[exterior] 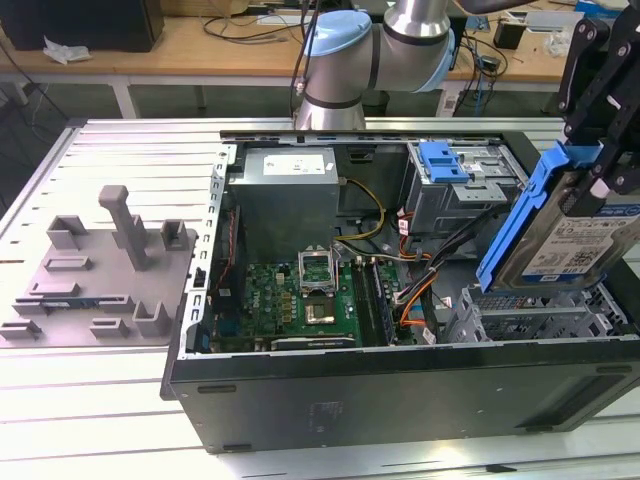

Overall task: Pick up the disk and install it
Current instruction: 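Insert the disk into the insertion slot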

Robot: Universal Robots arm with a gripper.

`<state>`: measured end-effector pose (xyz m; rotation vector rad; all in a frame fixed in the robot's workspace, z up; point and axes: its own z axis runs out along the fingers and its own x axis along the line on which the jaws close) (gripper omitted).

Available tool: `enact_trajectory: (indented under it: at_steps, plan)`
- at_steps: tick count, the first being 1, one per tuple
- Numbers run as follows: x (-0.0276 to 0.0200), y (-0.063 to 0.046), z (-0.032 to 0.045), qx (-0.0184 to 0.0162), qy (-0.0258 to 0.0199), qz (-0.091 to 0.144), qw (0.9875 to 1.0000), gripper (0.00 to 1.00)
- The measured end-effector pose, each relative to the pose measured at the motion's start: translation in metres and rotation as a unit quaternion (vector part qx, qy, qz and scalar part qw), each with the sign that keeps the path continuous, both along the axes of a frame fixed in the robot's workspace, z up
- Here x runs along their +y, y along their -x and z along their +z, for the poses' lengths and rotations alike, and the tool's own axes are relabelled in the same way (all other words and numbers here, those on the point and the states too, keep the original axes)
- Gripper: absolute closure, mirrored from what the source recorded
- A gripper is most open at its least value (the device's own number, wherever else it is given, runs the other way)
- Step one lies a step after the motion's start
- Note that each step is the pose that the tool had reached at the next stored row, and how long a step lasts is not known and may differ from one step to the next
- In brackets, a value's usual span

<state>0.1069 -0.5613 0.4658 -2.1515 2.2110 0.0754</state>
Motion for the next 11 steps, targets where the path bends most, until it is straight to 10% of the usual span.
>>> enact_trajectory:
  at_steps: [11]
  plan:
    - [0.0001, 0.0011, -0.0023, 0.0, 0.0, 0.001, 1.0, 0.63]
